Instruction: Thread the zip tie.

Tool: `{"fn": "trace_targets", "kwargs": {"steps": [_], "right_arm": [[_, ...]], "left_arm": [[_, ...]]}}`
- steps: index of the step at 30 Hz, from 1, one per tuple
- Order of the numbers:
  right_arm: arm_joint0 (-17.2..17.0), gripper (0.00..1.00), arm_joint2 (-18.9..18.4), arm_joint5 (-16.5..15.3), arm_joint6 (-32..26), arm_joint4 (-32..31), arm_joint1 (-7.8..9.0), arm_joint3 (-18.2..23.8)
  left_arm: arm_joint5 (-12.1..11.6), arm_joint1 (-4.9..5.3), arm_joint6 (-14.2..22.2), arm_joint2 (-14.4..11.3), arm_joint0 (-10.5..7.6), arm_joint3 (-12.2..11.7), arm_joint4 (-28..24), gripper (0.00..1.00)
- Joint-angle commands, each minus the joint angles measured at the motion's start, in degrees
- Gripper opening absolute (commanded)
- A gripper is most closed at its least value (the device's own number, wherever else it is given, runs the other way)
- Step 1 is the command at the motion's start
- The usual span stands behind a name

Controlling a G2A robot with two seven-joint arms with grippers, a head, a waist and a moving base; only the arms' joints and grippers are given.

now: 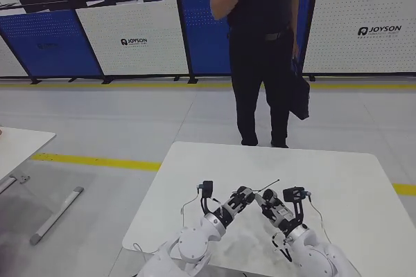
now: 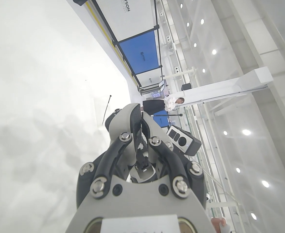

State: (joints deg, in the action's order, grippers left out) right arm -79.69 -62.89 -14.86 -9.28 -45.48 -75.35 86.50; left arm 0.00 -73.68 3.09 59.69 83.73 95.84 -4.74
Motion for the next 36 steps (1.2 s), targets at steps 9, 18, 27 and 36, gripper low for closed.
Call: {"fn": "trace_targets", "kwargs": {"steps": [9,18,27,36], "right_arm": [[0.06,0.27,0.11,0.12,0.39,-0.28,0.01,0.13],[0.54,0.22,0.67,0.69,-0.18,-0.63,-0.08,-0.05],[0.67,0.20,0.99,0.81,-0.14,-1.21,-0.10,0.08],[0.81,0.00,1.23,1.03,-0.22,-1.42,-0.13,0.12]], "left_arm": [[0.20,0.02,0.52,-0.13,0.04,-0.10,0.31,0.00],[0.49,0.09,1.06,-0.03,0.12,0.03,0.50,0.00],[0.81,0.13,1.35,0.00,0.10,-0.05,0.72,0.00],[0.70,0.20,1.53,0.24,0.21,-0.07,0.71,0.00]]}}
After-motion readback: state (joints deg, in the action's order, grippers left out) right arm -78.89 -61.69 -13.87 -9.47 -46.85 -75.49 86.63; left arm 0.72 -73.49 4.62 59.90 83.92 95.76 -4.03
